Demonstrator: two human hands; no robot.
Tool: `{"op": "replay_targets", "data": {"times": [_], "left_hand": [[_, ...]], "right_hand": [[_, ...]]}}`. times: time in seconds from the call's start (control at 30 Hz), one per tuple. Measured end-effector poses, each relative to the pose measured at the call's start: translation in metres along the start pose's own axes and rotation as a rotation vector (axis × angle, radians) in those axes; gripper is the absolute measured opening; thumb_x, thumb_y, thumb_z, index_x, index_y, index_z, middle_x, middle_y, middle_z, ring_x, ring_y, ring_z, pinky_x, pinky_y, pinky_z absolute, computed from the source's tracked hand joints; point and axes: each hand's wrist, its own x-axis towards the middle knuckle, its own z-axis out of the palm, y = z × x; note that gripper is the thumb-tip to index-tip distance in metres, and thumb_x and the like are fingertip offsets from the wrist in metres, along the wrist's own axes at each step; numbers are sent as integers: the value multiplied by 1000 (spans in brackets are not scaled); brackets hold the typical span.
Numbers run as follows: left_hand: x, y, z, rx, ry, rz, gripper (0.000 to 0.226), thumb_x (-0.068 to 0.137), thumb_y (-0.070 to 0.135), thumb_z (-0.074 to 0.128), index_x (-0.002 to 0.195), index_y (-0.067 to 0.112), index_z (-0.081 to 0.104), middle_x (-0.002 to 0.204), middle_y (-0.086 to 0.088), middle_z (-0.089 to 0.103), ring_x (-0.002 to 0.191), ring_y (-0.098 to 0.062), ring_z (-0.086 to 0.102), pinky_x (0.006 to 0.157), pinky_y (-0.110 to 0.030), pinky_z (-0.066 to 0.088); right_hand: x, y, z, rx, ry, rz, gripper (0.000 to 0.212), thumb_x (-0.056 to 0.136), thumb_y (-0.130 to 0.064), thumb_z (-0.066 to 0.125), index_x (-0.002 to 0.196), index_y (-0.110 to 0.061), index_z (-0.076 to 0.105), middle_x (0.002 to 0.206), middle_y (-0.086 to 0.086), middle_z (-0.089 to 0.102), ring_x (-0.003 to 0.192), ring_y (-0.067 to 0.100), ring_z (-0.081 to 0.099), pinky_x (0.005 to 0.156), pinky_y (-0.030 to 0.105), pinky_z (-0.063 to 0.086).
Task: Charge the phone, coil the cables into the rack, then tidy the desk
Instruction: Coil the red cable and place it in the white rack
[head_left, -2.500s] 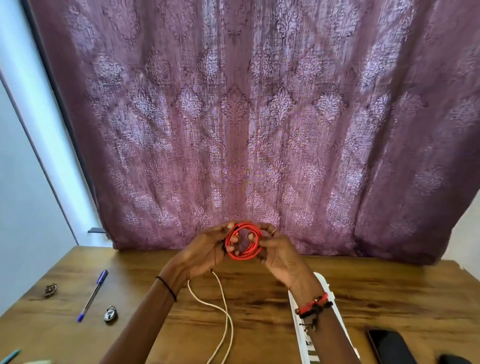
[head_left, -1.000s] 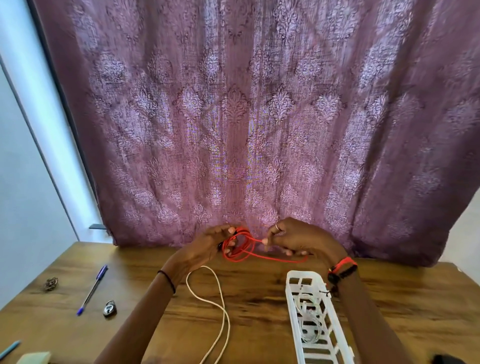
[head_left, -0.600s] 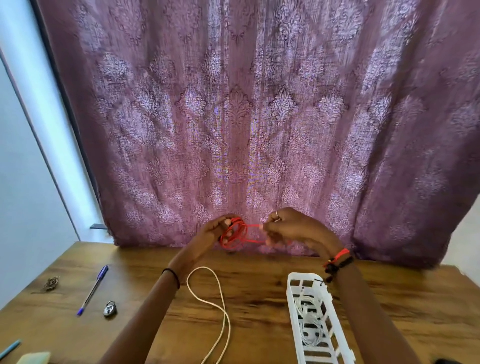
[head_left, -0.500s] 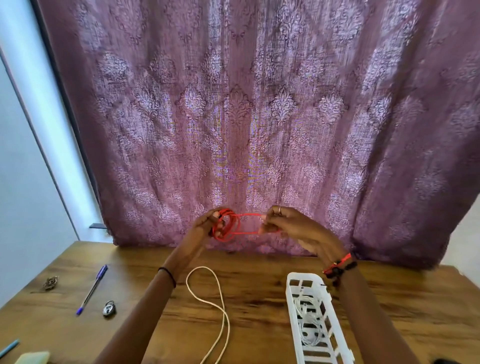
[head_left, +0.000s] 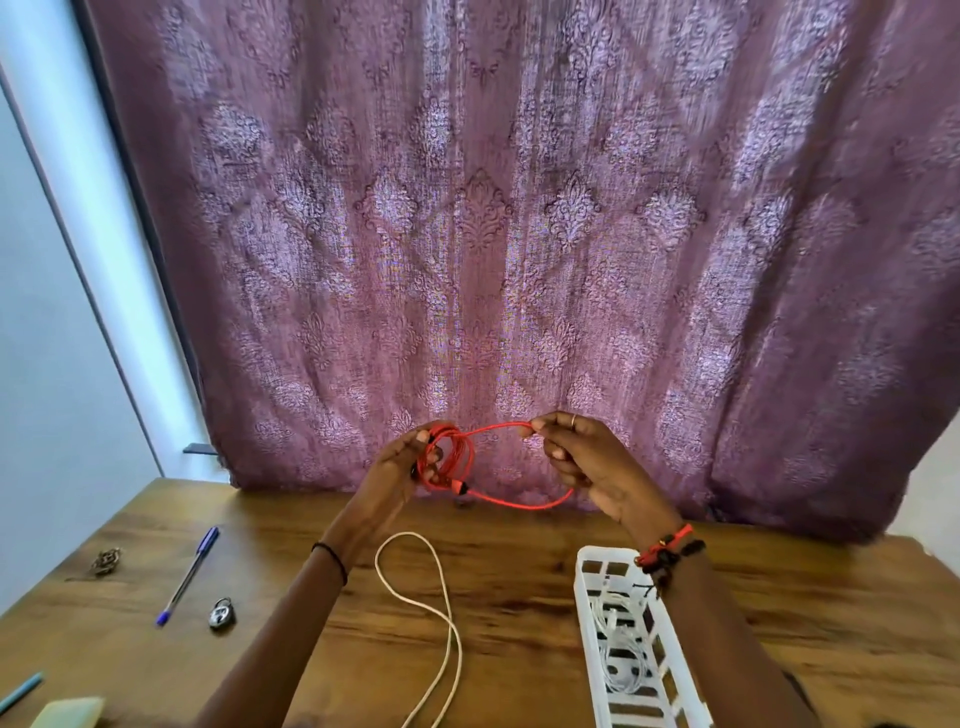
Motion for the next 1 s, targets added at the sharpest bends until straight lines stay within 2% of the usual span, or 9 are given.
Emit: {"op": "replay_targets", "data": {"times": [0.17,0.27,0.37,0.47,0.57,0.7,0.77,0.87,1.0], "left_hand": [[-4,1,-3,-227,3,-56,45,69,37,77,103,10,65,63,5,53,49,-5,45,52,-26,48],[-6,5,-2,-295,53,-69,21,81,25,56,94,9,54,60,4,55,46,-5,47,53,-23,50],[-6,8,-1,-243,40,-100,29,86,25,49,108,9,58,64,4,52,51,-6,46,55,-28,52],[-7,10,3,-343,51,-95,17,89,19,45,99,8,52,63,2,50,47,-6,44,52,-22,50],[-11,13,14,-479,51,-58,7,87,15,44,89,10,48,60,2,51,44,-6,44,51,-20,48],[-16,13,29,-571,47,-5,6,79,15,55,81,11,52,61,2,49,45,-6,43,54,-19,47],[-18,13,39,-623,48,17,11,80,12,51,73,10,59,60,1,48,45,-7,44,52,-19,48],[-21,10,56,-642,75,12,21,91,9,40,77,8,55,59,1,49,44,-6,44,49,-17,48],[-21,1,66,-565,133,1,25,99,14,34,80,10,48,56,3,52,43,-5,47,51,-20,51]], "right_hand": [[2,3,-2,-218,96,-111,16,95,-11,51,89,-9,66,56,2,51,35,0,37,37,12,29],[-1,3,-7,-222,64,-85,14,94,-11,53,90,-12,66,55,2,49,33,0,32,34,13,24],[-3,-1,-15,-309,17,-51,11,92,-14,57,87,-16,67,50,-3,50,31,1,29,33,13,22],[-1,1,-19,-339,8,-70,10,91,-15,58,87,-15,67,51,-2,56,32,4,31,35,14,24],[2,6,-16,-280,42,-91,10,91,-10,58,90,-11,67,51,-4,60,41,4,47,45,15,38],[10,18,-8,-466,232,-215,9,86,-10,63,87,-11,73,63,-12,67,61,-3,59,67,17,45],[12,25,0,-640,407,-294,8,83,-11,67,86,-9,75,78,1,71,73,10,63,73,25,47],[5,30,22,-618,572,-393,8,82,-6,65,83,-5,73,82,15,68,76,26,63,71,28,42],[2,36,51,-585,555,-415,36,84,-38,59,89,-5,71,85,16,68,78,27,66,72,35,51]]}}
